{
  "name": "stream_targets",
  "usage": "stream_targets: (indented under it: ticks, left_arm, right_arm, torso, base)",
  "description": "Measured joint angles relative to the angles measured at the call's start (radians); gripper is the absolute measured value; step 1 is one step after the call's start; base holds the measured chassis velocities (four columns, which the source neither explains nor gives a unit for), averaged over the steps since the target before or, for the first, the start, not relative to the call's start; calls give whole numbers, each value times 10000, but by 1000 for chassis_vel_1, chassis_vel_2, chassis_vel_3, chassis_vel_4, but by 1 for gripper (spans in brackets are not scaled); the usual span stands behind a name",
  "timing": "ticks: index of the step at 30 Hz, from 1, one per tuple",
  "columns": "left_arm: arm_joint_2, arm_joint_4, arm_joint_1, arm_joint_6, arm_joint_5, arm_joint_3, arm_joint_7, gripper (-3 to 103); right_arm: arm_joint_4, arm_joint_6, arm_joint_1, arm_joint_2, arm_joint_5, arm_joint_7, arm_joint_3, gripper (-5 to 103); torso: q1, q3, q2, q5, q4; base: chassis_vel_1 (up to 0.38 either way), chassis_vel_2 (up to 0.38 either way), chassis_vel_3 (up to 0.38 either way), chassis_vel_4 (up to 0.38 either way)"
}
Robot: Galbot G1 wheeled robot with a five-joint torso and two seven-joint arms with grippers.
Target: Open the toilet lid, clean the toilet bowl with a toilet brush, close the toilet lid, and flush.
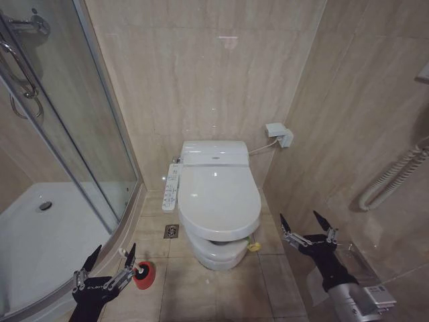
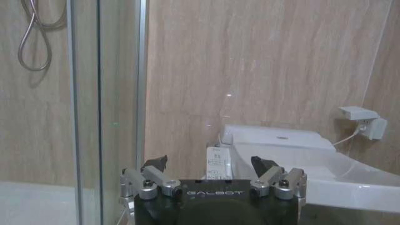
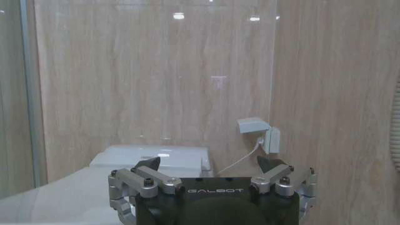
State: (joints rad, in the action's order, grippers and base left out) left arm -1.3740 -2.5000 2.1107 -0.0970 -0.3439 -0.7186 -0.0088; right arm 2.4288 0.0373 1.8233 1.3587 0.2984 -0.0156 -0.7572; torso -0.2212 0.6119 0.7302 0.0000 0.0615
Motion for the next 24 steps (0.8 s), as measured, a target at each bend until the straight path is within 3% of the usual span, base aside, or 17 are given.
stream_targets:
  ticks: [6,15,24]
  left_arm:
    - [0,0,0,0,0,1,0,92]
    - [0,0,0,0,0,1,0,92]
    - [0,0,0,0,0,0,0,92]
  right_arm:
    - [518,285,433,69,98,59,102,100]
    - [595,-201,1136,435,-568,60,300,100]
    - [738,70,1523,649,-417,306,511,100]
  torso:
    - [0,0,0,-2,1]
    - [0,0,0,0,3]
    - [-1,0,-1,-1,3]
  base:
    - [0,0,0,0]
    - [0,0,0,0]
    - [0,0,0,0]
